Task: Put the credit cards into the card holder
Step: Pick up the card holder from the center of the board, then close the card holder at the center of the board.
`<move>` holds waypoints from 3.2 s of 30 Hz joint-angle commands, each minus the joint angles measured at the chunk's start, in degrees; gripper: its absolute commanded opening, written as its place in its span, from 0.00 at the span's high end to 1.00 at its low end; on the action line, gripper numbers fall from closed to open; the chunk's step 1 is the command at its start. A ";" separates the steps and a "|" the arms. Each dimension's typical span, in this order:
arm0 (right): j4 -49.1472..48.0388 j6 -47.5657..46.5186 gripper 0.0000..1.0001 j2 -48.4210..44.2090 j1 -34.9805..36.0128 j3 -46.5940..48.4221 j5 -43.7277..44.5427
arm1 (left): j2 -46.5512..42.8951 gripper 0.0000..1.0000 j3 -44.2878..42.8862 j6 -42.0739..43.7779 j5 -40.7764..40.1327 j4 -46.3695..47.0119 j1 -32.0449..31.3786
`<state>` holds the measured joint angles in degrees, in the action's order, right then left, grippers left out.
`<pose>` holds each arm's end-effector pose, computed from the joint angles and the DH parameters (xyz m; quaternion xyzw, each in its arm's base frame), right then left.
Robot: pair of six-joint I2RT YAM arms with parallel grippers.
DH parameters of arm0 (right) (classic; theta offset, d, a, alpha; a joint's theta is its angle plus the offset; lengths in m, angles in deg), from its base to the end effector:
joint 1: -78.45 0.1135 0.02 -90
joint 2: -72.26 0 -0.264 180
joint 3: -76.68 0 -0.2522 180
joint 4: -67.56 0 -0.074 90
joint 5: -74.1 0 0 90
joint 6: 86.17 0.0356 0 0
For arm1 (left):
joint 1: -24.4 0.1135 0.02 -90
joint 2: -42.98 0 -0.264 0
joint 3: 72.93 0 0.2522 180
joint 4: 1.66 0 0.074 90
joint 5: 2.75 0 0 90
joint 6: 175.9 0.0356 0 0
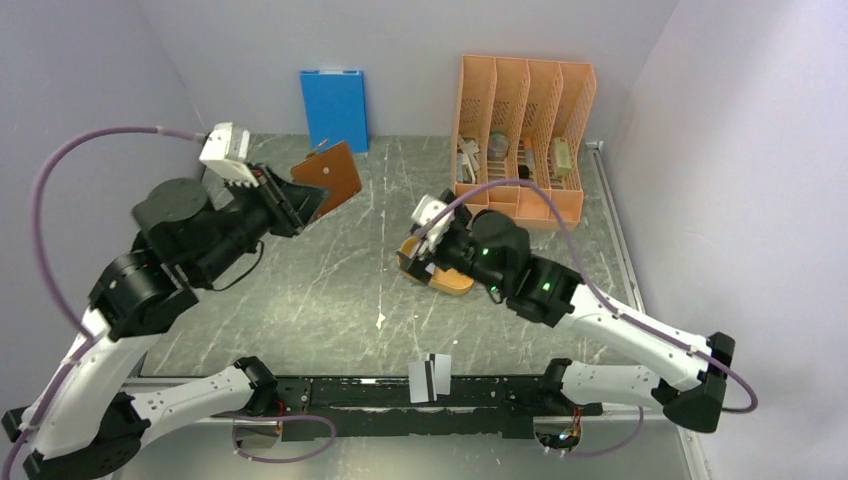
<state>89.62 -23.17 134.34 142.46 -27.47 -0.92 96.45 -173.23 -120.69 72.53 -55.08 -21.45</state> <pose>0.1172 0.2194 0.3912 -0.4752 0.5864 0.1123 0.6463 0.1062 -0.0964 0.4971 -0.0135 0.7452 -0.3540 0.5650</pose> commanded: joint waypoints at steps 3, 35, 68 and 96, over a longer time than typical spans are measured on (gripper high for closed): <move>0.50 31.47 0.00 -7.19 -18.85 -3.78 -42.92 | -2.06 0.95 -0.81 18.27 16.57 -1.36 0.10; -25.53 68.61 0.06 -5.40 -25.47 -1.20 -73.48 | -0.17 0.95 6.14 27.25 58.35 9.99 -0.01; -50.43 79.20 1.00 -8.62 -18.07 -13.17 -35.97 | -14.62 0.03 35.55 -8.52 31.76 55.77 -0.02; -53.74 82.10 1.00 -6.80 -11.98 -16.55 -26.72 | -5.49 0.94 35.42 -14.54 31.30 65.16 -0.03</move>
<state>37.73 59.12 128.31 129.92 -43.84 -28.76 90.46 -137.50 -136.12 104.24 8.98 -21.49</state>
